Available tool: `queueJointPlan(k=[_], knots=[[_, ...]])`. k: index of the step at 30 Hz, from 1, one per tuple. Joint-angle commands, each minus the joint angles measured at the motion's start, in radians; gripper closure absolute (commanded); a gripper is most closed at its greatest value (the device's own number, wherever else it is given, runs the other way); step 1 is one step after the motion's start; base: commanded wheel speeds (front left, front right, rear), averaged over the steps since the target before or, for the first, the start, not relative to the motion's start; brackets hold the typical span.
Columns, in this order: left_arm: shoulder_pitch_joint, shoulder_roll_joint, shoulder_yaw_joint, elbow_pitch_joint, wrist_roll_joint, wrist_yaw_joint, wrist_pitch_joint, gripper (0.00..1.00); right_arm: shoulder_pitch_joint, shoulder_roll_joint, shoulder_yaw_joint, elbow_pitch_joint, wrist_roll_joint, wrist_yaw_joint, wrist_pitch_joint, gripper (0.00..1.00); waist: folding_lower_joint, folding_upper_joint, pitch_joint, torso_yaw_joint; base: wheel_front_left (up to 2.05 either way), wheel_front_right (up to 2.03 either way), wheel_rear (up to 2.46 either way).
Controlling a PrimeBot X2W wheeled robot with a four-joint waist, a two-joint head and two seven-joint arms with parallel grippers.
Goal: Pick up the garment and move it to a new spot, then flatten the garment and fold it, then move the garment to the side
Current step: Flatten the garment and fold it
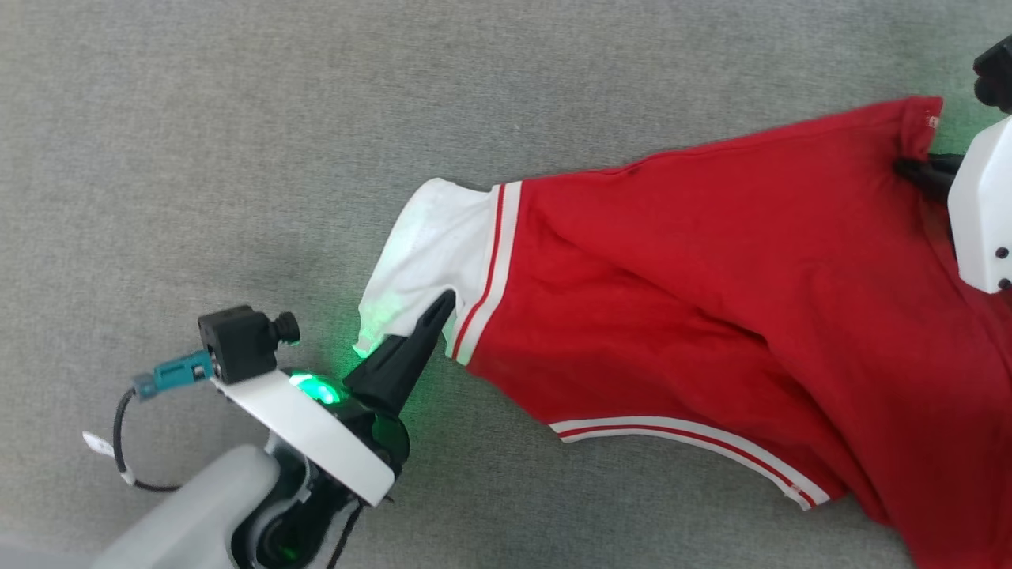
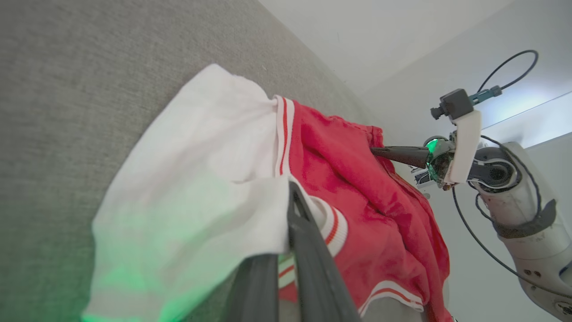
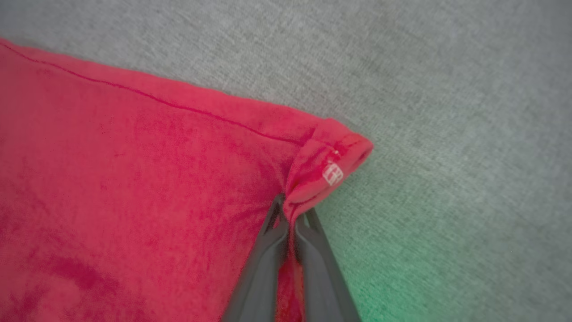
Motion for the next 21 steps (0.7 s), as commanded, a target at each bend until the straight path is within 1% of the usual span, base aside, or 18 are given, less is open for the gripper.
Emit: queueJointPlan(k=[1, 5, 10, 11, 16, 17, 19, 21], knots=[[-0.027, 0.004, -0.005, 0.005, -0.008, -0.002, -0.005, 1.0, 0.017, 0.008, 0.01, 0.035, -0.003, -0.001, -0.018, 1.0, 0.0, 0.0, -0.001, -0.006, 0.0, 0.0, 0.0], [-0.075, 0.023, 0.004, 0.031, -0.007, -0.002, -0.007, 1.0, -0.038, 0.038, -0.031, 0.041, -0.015, -0.001, -0.123, 1.0, 0.0, 0.0, -0.011, -0.03, 0.0, 0.0, 0.0], [-0.193, 0.04, 0.046, 0.072, -0.024, -0.002, -0.005, 1.0, -0.111, 0.068, -0.1, 0.077, -0.031, 0.0, -0.237, 1.0, 0.0, 0.0, -0.023, -0.059, 0.0, 0.0, 0.0], [-0.228, 0.045, 0.057, 0.086, -0.024, -0.002, -0.004, 1.0, -0.131, 0.078, -0.118, 0.091, -0.033, 0.0, -0.257, 1.0, 0.0, 0.0, -0.024, -0.067, 0.0, 0.0, 0.0], [-0.442, 0.039, 0.127, 0.167, -0.091, -0.002, 0.024, 1.0, -0.277, 0.15, -0.22, 0.188, -0.043, 0.0, -0.355, 1.0, 0.0, 0.0, -0.008, -0.106, 0.0, 0.0, 0.0], [-0.442, 0.039, 0.127, 0.167, -0.091, -0.002, 0.024, 1.0, -0.277, 0.15, -0.22, 0.188, -0.043, 0.0, -0.355, 1.0, 0.0, 0.0, -0.008, -0.106, 0.0, 0.0, 0.0], [-0.547, 0.038, 0.159, 0.224, -0.101, -0.002, 0.033, 1.0, -0.352, 0.18, -0.249, 0.227, -0.062, 0.0, -0.392, 1.0, 0.0, 0.0, 0.007, -0.12, 0.0, 0.0, 0.0], [-0.661, 0.022, 0.197, 0.288, -0.123, -0.002, 0.042, 1.0, -0.439, 0.209, -0.288, 0.275, -0.085, -0.001, -0.443, 1.0, 0.0, 0.0, 0.022, -0.132, 0.0, 0.0, 0.0]])
